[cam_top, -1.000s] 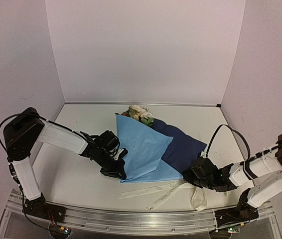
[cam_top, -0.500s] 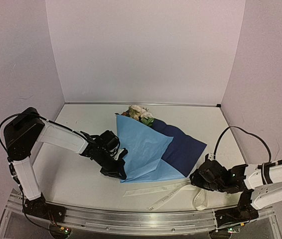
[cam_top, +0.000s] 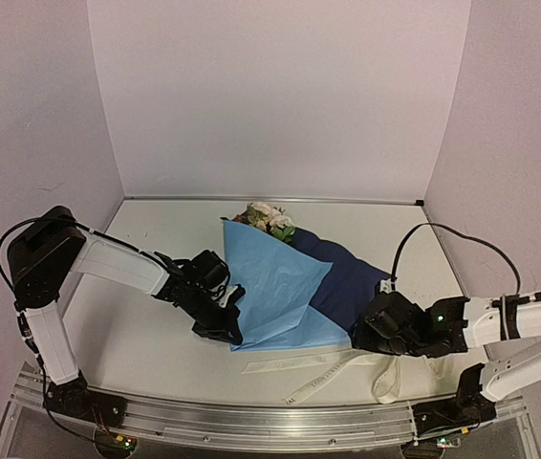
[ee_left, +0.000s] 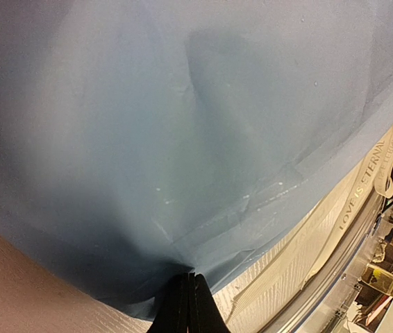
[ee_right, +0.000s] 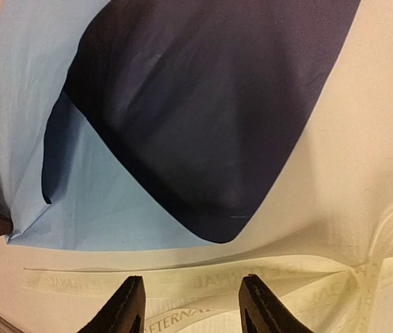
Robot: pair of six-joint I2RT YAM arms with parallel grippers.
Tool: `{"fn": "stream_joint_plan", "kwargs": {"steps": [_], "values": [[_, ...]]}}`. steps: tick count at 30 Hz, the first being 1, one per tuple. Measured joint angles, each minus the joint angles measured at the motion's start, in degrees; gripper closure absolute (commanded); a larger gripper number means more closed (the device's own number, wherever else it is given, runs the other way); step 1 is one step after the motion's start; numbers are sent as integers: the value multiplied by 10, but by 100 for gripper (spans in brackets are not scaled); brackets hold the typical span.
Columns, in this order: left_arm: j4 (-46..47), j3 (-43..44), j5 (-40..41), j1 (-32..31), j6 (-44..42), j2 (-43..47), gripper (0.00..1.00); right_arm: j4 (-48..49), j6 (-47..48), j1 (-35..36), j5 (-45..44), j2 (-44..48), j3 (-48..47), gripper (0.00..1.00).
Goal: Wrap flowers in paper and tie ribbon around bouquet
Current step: Pick up the two-thirds-folded wrapping paper from the center of the board.
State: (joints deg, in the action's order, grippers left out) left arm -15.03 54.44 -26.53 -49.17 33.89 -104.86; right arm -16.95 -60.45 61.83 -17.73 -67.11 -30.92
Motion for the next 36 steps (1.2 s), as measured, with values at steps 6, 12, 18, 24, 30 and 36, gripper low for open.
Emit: {"fn": "stream_joint_plan", "kwargs": {"steps": [6, 12, 18, 24, 30, 36], "values": [[0, 0, -1, 0, 0, 0, 99, 48, -48, 15, 10, -90, -7, 51], [0, 0, -2, 1, 0, 0, 99, 87, -76, 19, 6, -105, -4, 51], [0, 0, -2, 1, 0, 0, 99, 117, -89, 19, 0, -123, -1, 53], [0, 0, -2, 1, 0, 0, 99, 136, -107, 19, -6, -136, 6, 52], [1, -1, -3, 1, 0, 0, 99, 167, -114, 18, -21, -149, 21, 51], [1, -1, -3, 1, 0, 0, 99, 211, -117, 18, -32, -171, 35, 55]]}}
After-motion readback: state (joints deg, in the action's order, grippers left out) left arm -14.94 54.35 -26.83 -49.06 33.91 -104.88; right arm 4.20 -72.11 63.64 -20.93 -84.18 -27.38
